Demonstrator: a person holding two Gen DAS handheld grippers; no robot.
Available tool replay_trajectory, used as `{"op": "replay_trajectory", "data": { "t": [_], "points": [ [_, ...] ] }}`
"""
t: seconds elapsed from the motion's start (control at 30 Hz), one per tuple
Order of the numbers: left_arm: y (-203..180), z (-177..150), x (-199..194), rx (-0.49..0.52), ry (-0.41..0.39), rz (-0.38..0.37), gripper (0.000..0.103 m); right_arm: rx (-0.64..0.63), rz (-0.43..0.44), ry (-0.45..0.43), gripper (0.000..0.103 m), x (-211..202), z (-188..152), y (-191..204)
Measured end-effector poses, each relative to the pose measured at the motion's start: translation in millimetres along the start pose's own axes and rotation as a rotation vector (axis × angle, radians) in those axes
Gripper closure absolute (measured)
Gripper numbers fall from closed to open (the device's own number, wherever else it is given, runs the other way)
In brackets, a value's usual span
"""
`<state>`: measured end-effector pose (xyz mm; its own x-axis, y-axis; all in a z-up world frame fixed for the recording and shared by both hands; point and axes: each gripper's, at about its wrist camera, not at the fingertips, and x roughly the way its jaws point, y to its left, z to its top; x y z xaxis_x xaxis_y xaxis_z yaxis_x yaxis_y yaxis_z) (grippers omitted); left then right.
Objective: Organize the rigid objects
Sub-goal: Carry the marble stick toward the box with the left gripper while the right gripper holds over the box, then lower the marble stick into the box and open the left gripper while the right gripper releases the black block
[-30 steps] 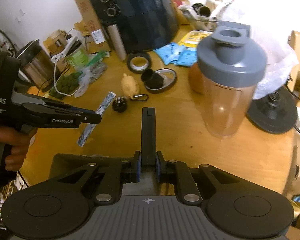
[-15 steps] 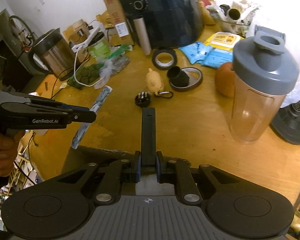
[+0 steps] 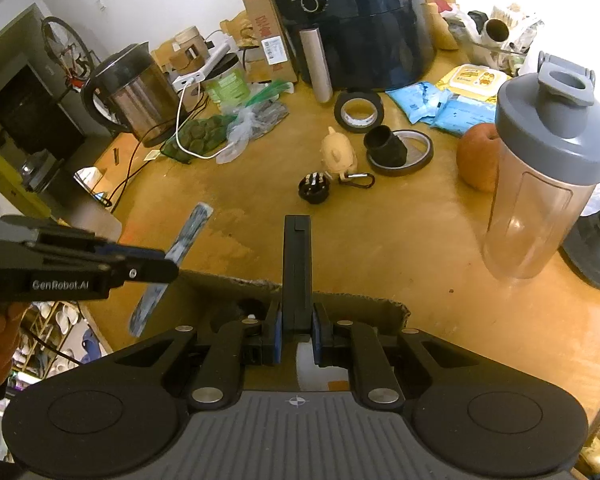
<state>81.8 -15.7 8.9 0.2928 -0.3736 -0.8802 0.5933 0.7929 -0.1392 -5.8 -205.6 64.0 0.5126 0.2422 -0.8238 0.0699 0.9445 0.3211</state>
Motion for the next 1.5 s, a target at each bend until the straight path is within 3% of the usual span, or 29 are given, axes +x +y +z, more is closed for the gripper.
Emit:
{"op": "replay_trajectory", "data": {
  "t": [0.33,0.37,0.47,0.8,0.97,1.0,1.03,1.1,1.3,1.5],
  "points": [
    [2.7,-24.8,6.7,-0.093,0.065,0.064,0.086,-0.003,0.027,0.041,0.086,-0.2,-11.3,4.7],
    [2.8,-25.9,6.3,-0.100,0.065,0.074,0.080,-0.006,0.030,0.044,0.086,-0.2,-12.4,5.7],
    [3.4,-28.8,4.5,-0.122,0.070,0.120,0.049,-0.015,0.039,0.050,0.086,-0.8,-15.8,8.7],
    [9.1,-41.7,-8.1,-0.211,0.048,0.199,0.025,-0.024,0.041,0.068,0.086,-0.6,-18.2,14.4],
    [4.5,-50.8,-11.5,-0.214,0.033,0.222,0.023,-0.039,0.055,0.072,0.082,2.0,-15.0,18.6],
    [4.2,-52.1,-12.1,-0.217,0.031,0.230,0.023,-0.053,0.055,0.075,0.065,3.2,-14.2,21.5],
    [3.7,-53.4,-12.7,-0.220,0.029,0.236,0.023,-0.063,0.042,0.076,0.034,4.2,-13.9,24.0],
    [2.4,-55.2,-13.8,-0.226,0.027,0.238,0.023,-0.081,0.008,0.061,0.010,3.5,-14.3,28.9],
    [-0.3,-58.7,-16.4,-0.238,0.020,0.235,0.023,-0.112,-0.017,0.084,0.000,5.0,-17.6,31.3],
    [0.2,-61.6,-16.2,-0.276,0.027,0.236,0.016,-0.102,-0.052,0.110,0.000,4.7,-22.6,24.3]
  ]
}}
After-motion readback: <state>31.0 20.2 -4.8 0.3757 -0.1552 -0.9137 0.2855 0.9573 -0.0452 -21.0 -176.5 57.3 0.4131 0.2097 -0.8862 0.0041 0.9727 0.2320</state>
